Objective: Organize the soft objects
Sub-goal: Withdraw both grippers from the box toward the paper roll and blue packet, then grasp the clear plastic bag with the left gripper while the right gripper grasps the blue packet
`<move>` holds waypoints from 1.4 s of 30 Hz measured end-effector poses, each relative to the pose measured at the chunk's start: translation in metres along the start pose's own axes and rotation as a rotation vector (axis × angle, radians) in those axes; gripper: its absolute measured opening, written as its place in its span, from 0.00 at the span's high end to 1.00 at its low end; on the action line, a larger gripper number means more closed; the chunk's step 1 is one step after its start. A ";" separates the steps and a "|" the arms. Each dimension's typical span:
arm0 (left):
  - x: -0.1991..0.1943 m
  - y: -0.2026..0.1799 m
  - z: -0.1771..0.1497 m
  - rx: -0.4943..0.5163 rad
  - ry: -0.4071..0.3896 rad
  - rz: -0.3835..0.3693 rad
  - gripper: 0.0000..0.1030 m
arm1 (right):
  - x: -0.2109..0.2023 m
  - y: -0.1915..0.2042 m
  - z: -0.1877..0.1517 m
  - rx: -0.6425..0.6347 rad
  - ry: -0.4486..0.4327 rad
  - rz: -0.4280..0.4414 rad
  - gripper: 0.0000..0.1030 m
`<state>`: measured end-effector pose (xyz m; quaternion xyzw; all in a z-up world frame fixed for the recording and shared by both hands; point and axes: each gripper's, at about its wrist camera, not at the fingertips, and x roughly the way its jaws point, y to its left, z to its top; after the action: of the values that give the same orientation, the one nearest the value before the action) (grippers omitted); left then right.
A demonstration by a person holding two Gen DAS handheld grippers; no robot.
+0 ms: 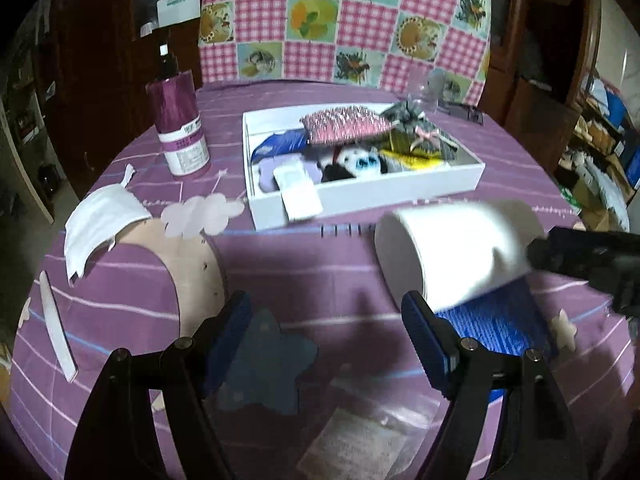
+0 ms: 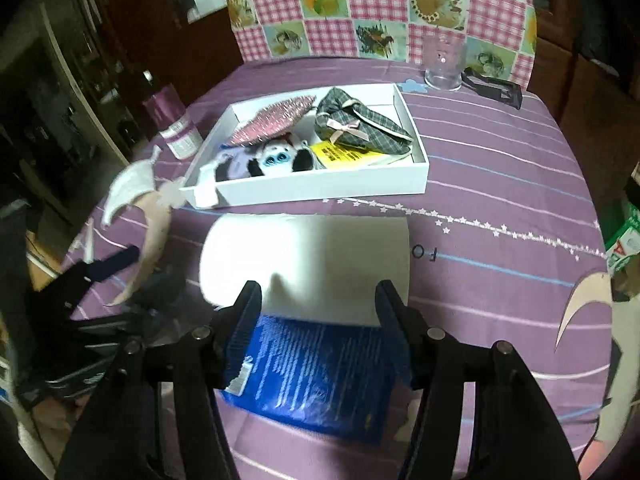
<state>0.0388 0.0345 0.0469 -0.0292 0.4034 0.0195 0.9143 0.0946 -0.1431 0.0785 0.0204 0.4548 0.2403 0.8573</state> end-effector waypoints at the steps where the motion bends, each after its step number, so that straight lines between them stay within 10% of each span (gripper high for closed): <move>1: 0.001 -0.001 -0.002 0.005 0.008 0.001 0.24 | -0.004 -0.004 -0.003 0.017 0.002 0.012 0.42; 16: 0.027 -0.038 -0.021 0.164 0.110 0.066 0.23 | 0.033 -0.056 -0.031 0.216 0.246 0.020 0.40; 20: 0.032 -0.038 -0.019 0.145 0.136 0.035 0.23 | 0.040 -0.047 -0.028 0.227 0.257 0.056 0.22; 42: 0.027 -0.039 -0.029 0.138 0.112 -0.086 0.24 | 0.095 0.028 0.000 0.081 0.440 -0.275 0.01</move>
<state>0.0379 -0.0062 0.0090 0.0156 0.4529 -0.0493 0.8901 0.1279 -0.0772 0.0123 -0.0601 0.6382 0.1017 0.7607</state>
